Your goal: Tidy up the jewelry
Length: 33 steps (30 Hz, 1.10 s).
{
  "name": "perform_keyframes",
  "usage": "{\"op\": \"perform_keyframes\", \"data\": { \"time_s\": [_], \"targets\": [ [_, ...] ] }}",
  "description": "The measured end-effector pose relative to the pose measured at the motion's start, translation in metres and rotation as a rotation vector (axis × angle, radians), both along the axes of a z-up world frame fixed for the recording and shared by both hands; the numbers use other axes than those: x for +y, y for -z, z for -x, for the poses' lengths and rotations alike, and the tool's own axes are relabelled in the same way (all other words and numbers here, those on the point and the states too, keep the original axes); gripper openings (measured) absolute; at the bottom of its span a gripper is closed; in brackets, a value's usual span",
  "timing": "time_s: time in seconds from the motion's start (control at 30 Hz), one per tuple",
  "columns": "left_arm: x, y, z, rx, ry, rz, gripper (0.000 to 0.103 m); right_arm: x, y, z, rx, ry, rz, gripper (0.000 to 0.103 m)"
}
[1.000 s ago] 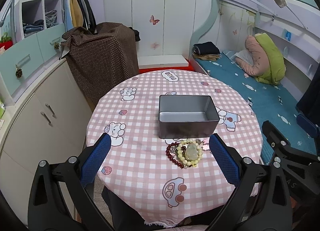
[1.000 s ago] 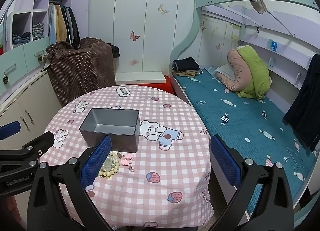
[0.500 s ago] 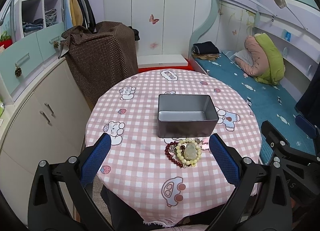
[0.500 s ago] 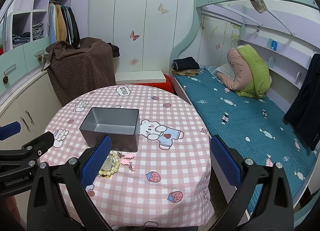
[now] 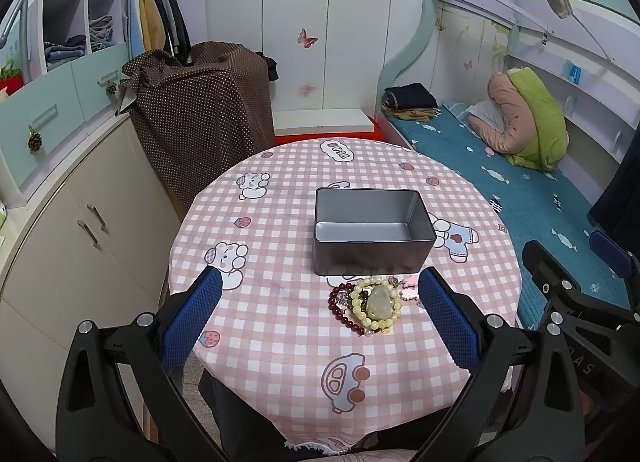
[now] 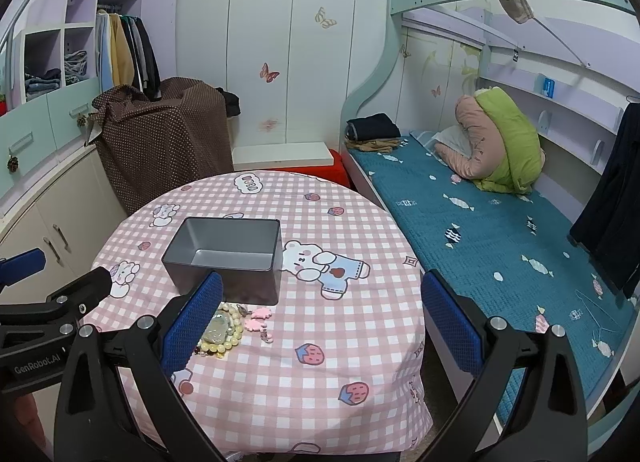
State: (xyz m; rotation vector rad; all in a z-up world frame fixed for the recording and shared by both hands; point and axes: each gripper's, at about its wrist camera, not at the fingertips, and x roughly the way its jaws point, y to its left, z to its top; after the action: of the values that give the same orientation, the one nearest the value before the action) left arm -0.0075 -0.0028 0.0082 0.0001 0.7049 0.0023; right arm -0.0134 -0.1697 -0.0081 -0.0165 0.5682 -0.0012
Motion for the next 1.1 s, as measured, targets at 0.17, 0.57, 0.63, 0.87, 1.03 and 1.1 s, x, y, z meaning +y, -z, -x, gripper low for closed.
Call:
{"op": "perform_keyframes", "data": {
  "time_s": [0.17,0.57,0.63,0.87,1.03,1.1],
  "targets": [
    [-0.0002,0.0016,-0.0005,0.001,0.001,0.000,0.098,0.0002,-0.0007,-0.0001,-0.001,0.000,0.000,0.096],
    [0.0001,0.0003,0.0001,0.003,0.001,0.001,0.098,0.0002,-0.0003,0.0002,0.001,-0.002,-0.002,0.096],
    [0.0002,0.0005,0.0002,0.004,0.001,0.002,0.098,-0.0002,-0.0001,0.0002,0.001,-0.002,-0.002,0.096],
    [0.0012,0.0038,-0.0001,0.010,0.003,0.000,0.098,0.0019,0.0018,-0.0008,0.004,-0.004,-0.003,0.096],
    [0.0012,0.0045,0.0002,0.011,0.004,0.002,0.098,0.0012,0.0020,-0.0006,0.003,-0.004,-0.003,0.096],
    [0.0011,0.0041,0.0001,0.011,0.003,0.001,0.098,0.0015,0.0020,-0.0008,0.004,-0.005,-0.003,0.096]
  ]
}}
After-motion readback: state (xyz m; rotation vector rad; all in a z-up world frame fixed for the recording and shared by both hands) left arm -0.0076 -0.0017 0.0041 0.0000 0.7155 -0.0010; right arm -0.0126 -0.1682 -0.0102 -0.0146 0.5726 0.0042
